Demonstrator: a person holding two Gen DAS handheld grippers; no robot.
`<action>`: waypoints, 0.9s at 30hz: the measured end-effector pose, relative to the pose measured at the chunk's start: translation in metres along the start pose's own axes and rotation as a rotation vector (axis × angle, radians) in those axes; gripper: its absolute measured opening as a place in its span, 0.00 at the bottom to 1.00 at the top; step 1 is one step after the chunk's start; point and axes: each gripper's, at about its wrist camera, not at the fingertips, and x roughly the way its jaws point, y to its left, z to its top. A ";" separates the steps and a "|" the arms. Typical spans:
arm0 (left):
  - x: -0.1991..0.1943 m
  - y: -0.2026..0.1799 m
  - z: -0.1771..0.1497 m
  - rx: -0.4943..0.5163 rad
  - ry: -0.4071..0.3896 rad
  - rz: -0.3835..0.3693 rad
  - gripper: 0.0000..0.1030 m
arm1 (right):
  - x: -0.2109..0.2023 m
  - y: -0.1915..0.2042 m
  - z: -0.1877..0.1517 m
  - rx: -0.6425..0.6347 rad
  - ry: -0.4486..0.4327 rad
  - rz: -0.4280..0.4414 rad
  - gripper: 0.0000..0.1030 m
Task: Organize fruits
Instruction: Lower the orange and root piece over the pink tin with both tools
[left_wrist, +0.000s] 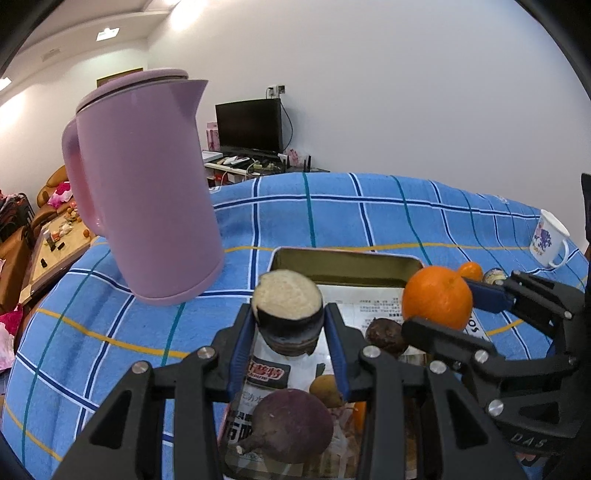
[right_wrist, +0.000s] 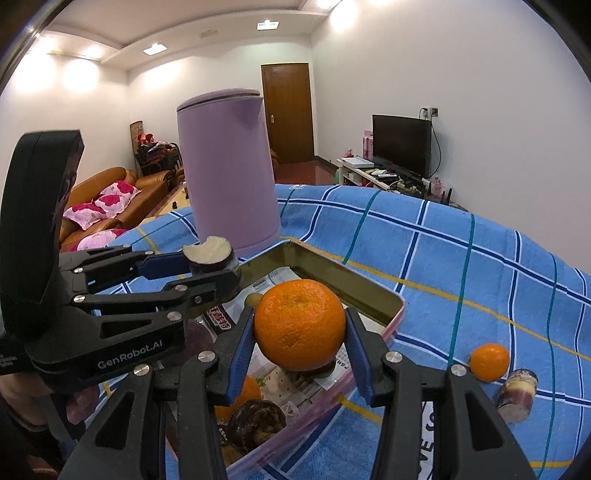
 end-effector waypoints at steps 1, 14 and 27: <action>0.001 0.000 0.000 0.001 0.003 0.000 0.39 | 0.001 0.000 0.000 0.000 0.002 0.000 0.48; 0.011 -0.002 -0.002 0.008 0.026 0.007 0.39 | 0.004 -0.001 -0.005 0.004 0.011 0.001 0.48; 0.018 -0.003 -0.007 0.023 0.053 0.005 0.39 | 0.009 0.006 -0.009 -0.019 0.026 -0.002 0.48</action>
